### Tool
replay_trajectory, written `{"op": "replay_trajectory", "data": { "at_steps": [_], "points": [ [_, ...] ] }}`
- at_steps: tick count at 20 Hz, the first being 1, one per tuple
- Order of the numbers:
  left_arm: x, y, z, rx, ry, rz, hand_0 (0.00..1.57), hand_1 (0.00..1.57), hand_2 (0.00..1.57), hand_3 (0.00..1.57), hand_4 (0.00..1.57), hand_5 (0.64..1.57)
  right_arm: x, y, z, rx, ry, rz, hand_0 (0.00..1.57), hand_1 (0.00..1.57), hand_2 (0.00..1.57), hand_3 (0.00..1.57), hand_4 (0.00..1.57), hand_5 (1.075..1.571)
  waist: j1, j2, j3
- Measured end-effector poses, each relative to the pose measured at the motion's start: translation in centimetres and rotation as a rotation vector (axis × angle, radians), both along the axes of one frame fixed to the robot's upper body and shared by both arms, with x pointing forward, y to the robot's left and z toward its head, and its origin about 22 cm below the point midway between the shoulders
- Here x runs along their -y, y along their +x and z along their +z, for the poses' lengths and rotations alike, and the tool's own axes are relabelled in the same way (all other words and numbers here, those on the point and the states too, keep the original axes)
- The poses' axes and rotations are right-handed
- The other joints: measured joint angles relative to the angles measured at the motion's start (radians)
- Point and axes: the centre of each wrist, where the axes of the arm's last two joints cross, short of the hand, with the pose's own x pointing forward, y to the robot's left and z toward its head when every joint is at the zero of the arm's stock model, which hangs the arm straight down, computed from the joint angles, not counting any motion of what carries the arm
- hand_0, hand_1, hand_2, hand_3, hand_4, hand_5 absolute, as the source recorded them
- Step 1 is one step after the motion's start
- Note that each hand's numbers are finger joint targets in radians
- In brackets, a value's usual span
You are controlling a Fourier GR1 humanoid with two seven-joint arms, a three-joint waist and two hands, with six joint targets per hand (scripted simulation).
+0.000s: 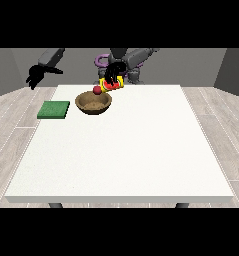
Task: Pick the cup and pour the ball into the bowl, then pick the bowl and place it on the pad
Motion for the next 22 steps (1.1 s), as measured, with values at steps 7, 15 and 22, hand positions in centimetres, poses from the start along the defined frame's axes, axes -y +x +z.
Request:
{"op": "replay_trajectory", "data": {
  "at_steps": [7,15,22],
  "points": [
    [0.9,0.8,1.5,0.038,0.241,-0.027,0.77,0.77,1.57,1.57,1.20,1.416,-0.7,0.1,-0.6,-0.013,0.013,0.030,0.00,0.00,0.00,0.24,0.00,1.521,-0.025,-0.010,0.0003],
    [2.5,1.7,4.8,0.135,0.454,-0.052,1.53,1.53,1.57,1.57,1.21,1.457,0.1,-0.7,-1.3,-0.036,0.025,0.011,0.00,0.00,0.00,0.14,0.00,1.520,-0.005,-0.036,0.0005],
    [2.5,1.6,6.4,0.139,0.408,-0.066,0.00,0.00,1.57,1.57,1.32,1.364,-0.1,-1.2,-2.3,-0.077,0.055,0.016,0.00,0.00,0.00,0.00,0.47,1.558,0.023,-0.019,-0.0002]
  ]
}}
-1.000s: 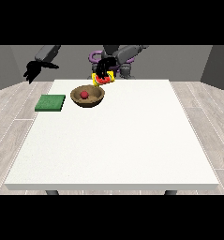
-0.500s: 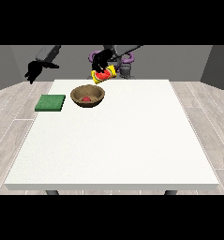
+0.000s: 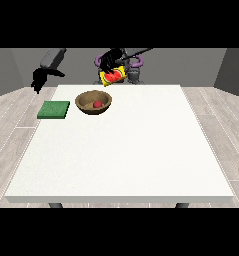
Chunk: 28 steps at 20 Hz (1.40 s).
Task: Pick the cup and pour the ball into the bowl, then pick the bowl and place it on the pad
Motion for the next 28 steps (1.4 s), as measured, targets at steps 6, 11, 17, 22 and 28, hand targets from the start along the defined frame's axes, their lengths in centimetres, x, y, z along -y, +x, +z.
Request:
{"op": "replay_trajectory", "data": {
  "at_steps": [6,11,17,22,28],
  "points": [
    [-4.8,1.6,1.8,-0.075,-0.425,0.043,0.28,0.28,1.57,1.57,1.00,1.571,0.9,-0.8,-0.4,-0.047,0.022,-0.047,0.00,0.00,0.00,0.00,0.48,1.561,0.096,0.000,-0.0027],
    [-9.8,2.8,2.2,-0.180,-0.749,0.075,1.29,1.29,1.57,1.53,1.00,1.564,1.4,-0.8,0.2,-0.018,0.033,-0.088,0.00,0.00,0.00,0.00,0.24,1.561,0.145,0.045,-0.0038],
    [-12.8,3.2,2.1,-0.315,-1.157,0.015,0.78,0.78,0.70,0.09,0.86,1.531,-0.4,0.3,0.2,0.034,0.076,-0.079,0.00,0.00,0.00,0.00,0.38,1.569,0.148,0.151,-0.0045],
    [-14.6,3.5,1.1,-0.389,-1.446,-0.069,0.00,0.00,0.00,0.00,0.00,1.545,-2.4,2.1,1.6,0.069,0.091,-0.019,0.00,0.00,0.00,0.00,0.37,1.564,0.105,0.221,-0.0045],
    [-16.8,3.2,-2.9,-0.479,-1.615,-0.063,0.00,0.00,0.00,0.00,0.00,1.523,-6.4,2.8,0.6,0.025,0.079,0.064,0.00,0.00,0.00,0.00,0.02,1.540,0.040,0.206,-0.0019]
  ]
}}
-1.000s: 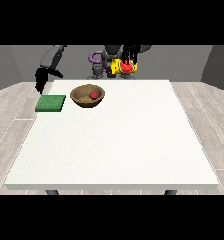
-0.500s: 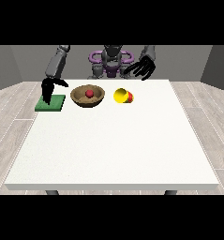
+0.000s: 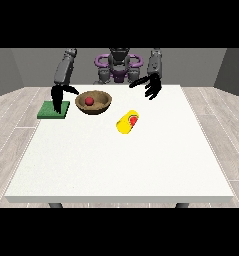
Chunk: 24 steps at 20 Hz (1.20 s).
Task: Pick the cup and pour the ball into the bowl, then pick the bowl and place it on the pad
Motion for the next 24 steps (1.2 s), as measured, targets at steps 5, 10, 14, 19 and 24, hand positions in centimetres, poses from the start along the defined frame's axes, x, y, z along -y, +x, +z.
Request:
{"op": "replay_trajectory", "data": {
  "at_steps": [5,10,14,19,24],
  "points": [
    [-1.5,-0.1,-1.8,-0.060,-0.044,-0.006,0.00,0.00,0.00,0.00,0.00,1.533,-2.0,-0.4,-1.5,-0.070,-0.010,0.018,0.00,0.00,0.00,0.00,0.08,1.543,-0.026,-0.058,0.0010],
    [-0.4,-0.1,-0.7,-0.037,-0.049,-0.036,0.00,0.00,0.00,0.00,0.00,1.551,-2.1,-1.0,-3.2,-0.062,0.017,-0.008,0.00,0.00,0.00,0.00,0.26,1.550,0.003,-0.035,0.0007],
    [0.2,-0.3,1.0,-0.010,-0.047,-0.081,0.00,0.00,0.00,0.00,0.00,1.556,-0.6,-2.3,-4.3,-0.022,0.034,-0.036,0.00,0.00,0.00,0.00,0.14,1.530,0.043,-0.025,-0.0122],
    [0.6,-0.2,2.9,0.029,-0.035,-0.117,0.00,0.00,0.00,0.00,0.00,1.558,0.4,-3.1,-4.7,0.026,0.046,-0.070,0.00,0.00,0.00,0.00,0.21,1.527,0.074,0.003,-0.0326],
    [1.2,-0.3,3.0,0.020,-0.031,-0.131,0.00,0.00,0.00,0.00,0.00,1.562,-0.2,-2.9,-4.7,-0.003,0.063,-0.092,0.00,0.00,0.00,0.00,0.29,1.538,0.086,-0.004,-0.0347]
  ]
}}
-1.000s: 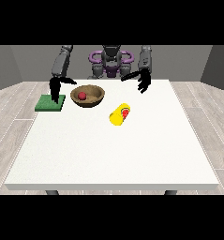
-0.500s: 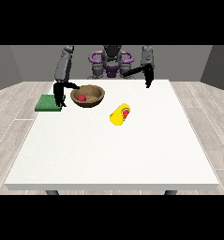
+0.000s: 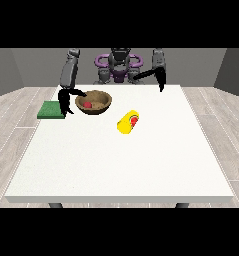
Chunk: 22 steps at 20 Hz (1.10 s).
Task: Pick the cup and pour the ball into the bowl, then pick the bowl and place it on the pad
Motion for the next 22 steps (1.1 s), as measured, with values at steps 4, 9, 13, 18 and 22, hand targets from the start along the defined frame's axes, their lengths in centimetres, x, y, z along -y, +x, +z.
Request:
{"op": "replay_trajectory", "data": {
  "at_steps": [4,9,13,18,22],
  "points": [
    [-1.0,0.0,-1.3,-0.046,0.003,0.018,0.00,0.00,0.00,0.00,0.00,1.563,-3.2,1.5,0.1,-0.065,0.038,0.028,0.00,0.00,0.00,0.00,0.37,1.551,-0.004,-0.035,0.0199],
    [-2.2,-0.2,-1.8,-0.067,-0.005,0.027,0.00,0.00,0.00,0.00,0.00,1.566,-6.8,1.9,-0.9,-0.118,0.070,0.039,0.00,0.00,0.00,0.00,0.38,1.550,-0.009,-0.056,0.0310],
    [-2.2,-0.3,-1.2,-0.058,-0.007,0.012,0.00,0.00,0.00,0.00,0.00,1.568,-5.8,1.5,-1.1,-0.164,-0.008,-0.021,1.57,1.57,1.57,1.57,1.04,1.553,0.011,-0.057,0.0169],
    [-2.6,-0.2,-1.1,-0.069,-0.014,0.010,0.00,0.00,0.00,0.00,0.00,1.570,-4.7,1.6,-0.7,-0.234,-0.113,-0.061,1.57,1.57,1.57,1.57,1.03,1.550,0.025,-0.069,0.0127],
    [-4.8,-0.2,-2.3,-0.110,-0.032,0.049,0.00,0.00,0.00,0.00,0.00,1.570,-5.9,2.0,-0.7,-0.342,-0.164,-0.056,1.57,1.57,1.57,1.57,1.02,1.554,-0.005,-0.106,0.0239]
  ]
}}
